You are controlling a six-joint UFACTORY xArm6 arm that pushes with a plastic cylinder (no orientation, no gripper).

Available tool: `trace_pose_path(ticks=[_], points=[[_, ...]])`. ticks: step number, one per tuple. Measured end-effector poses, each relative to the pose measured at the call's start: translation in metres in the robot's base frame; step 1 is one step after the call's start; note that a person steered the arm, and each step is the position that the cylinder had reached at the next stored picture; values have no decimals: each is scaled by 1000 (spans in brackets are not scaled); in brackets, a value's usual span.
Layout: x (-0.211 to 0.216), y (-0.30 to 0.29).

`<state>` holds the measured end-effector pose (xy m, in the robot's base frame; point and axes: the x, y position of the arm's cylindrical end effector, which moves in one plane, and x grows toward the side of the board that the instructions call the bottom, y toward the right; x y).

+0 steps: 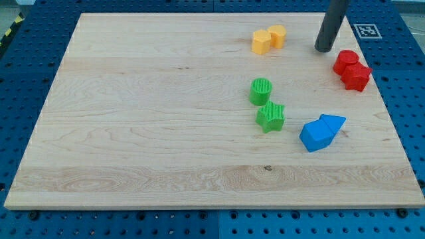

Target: Push the red blocks to the center right of the board

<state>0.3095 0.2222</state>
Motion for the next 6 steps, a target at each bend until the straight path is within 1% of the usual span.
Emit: trace_pose_path(ticks=[3, 6], points=[[12, 3], [15, 37]])
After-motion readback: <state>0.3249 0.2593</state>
